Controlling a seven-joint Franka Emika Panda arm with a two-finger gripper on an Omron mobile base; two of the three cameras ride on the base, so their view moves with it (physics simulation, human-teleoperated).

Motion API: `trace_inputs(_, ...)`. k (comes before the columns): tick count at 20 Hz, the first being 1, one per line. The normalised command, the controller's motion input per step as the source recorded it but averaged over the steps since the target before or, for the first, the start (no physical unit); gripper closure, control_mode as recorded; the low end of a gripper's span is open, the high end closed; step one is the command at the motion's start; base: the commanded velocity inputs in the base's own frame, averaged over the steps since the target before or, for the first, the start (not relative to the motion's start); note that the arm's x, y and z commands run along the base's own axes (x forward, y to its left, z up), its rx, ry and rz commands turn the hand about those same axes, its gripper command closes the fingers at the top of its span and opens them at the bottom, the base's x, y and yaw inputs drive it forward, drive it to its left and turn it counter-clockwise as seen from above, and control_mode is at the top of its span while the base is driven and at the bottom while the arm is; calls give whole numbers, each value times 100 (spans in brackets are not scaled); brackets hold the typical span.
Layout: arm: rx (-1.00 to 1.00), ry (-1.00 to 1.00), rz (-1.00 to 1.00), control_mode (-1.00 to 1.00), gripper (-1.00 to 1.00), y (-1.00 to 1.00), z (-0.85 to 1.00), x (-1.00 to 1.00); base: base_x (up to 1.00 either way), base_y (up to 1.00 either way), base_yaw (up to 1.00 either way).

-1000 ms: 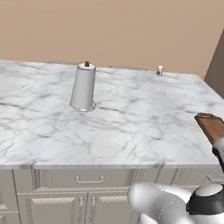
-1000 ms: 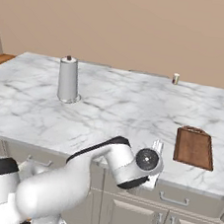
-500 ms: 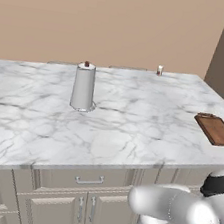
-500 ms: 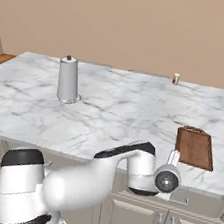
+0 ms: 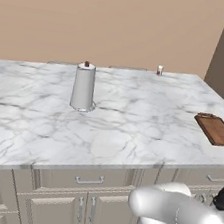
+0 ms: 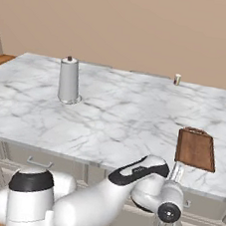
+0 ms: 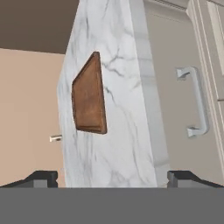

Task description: Open the drawer on the right and place the cutting tools on the cutting board.

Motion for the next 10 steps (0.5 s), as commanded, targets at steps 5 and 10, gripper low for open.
trace_inputs(5,0,-3,0,-100,-100,0,-59,1,0,0,0)
trace_inputs(10,0,0,0,-100,-100,-8,-82,1,0,0,0)
